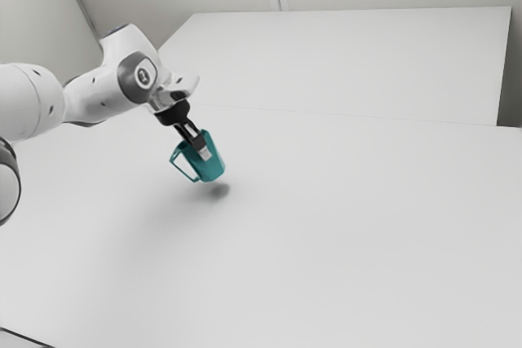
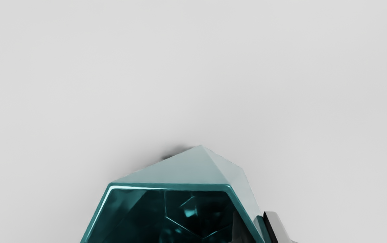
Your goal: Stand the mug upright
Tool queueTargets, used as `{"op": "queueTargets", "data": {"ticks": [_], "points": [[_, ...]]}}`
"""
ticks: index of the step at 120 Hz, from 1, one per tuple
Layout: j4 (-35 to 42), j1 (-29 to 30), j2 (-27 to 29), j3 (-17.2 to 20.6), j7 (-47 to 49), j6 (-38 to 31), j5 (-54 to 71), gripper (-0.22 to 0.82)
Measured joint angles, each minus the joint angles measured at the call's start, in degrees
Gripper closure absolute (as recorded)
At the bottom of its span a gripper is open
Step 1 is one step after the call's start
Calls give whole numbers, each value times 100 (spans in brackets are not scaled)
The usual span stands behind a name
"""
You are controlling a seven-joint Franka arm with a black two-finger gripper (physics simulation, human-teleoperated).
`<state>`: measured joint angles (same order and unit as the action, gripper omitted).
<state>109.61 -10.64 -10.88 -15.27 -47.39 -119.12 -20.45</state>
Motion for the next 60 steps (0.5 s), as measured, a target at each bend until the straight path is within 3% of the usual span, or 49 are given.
{"op": "queueTargets", "data": {"ticks": [60], "points": [[194, -189, -38, 184, 1301, -280, 528, 79]]}}
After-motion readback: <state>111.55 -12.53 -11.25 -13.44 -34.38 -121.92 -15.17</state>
